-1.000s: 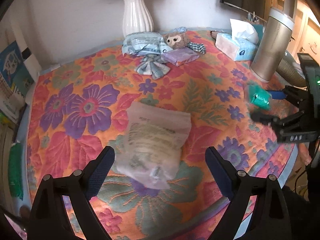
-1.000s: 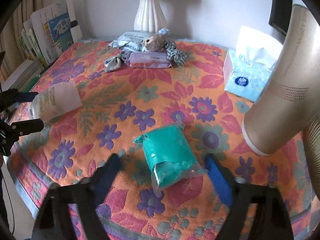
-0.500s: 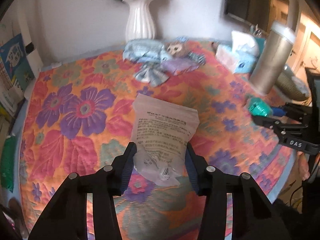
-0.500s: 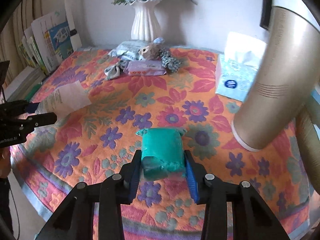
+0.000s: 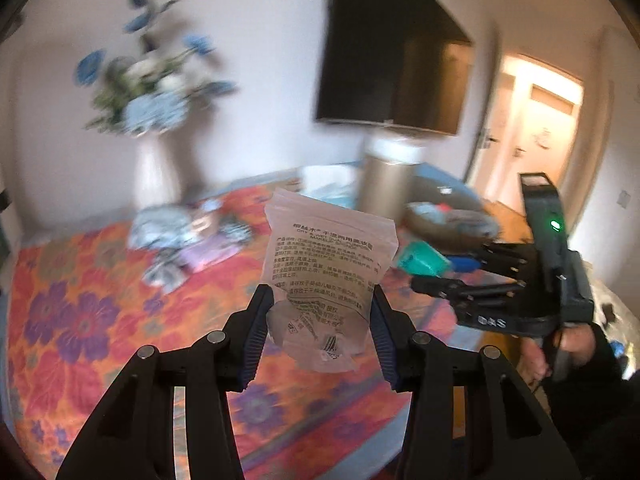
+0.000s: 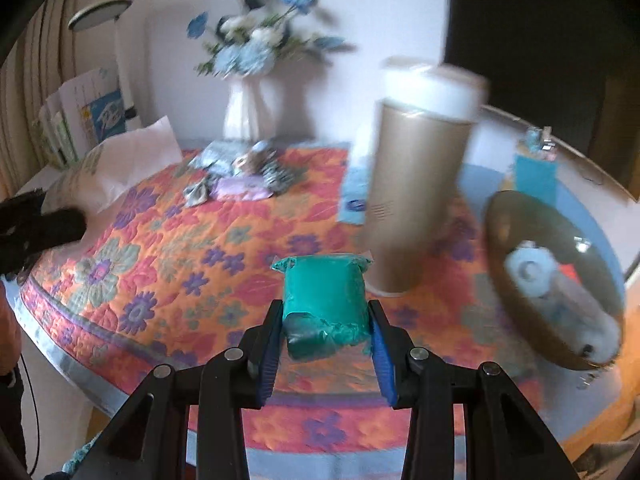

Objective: Organize soft objects
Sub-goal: 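Carry the green packet and clear bag to the glass bowl and release, then move both open tools back over the bed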

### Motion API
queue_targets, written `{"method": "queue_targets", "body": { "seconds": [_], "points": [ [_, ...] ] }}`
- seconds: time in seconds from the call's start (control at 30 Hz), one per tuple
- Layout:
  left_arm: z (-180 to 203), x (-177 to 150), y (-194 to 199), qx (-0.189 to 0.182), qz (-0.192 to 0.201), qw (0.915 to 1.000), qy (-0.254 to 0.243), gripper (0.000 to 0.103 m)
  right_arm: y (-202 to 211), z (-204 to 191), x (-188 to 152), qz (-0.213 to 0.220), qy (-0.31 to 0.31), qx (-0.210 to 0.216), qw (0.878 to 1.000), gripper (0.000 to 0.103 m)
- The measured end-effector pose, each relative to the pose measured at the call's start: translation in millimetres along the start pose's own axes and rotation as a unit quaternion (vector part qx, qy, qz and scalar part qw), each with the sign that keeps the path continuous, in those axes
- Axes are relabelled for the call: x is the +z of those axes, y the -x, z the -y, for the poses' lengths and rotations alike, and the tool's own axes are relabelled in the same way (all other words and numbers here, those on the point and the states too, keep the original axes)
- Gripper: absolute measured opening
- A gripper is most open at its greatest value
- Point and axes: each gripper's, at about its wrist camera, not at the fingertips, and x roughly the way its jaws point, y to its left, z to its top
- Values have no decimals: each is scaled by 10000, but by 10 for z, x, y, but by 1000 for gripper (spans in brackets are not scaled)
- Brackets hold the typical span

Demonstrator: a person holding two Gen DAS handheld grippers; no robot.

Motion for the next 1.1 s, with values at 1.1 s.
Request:
{"method": "queue_targets", "body": {
  "seconds": [1.1],
  "points": [
    [2109, 1073, -2451, 9, -355, 9905, -1329, 81, 103, 3174, 479, 398, -3212, -744, 9432, 68]
  ]
}}
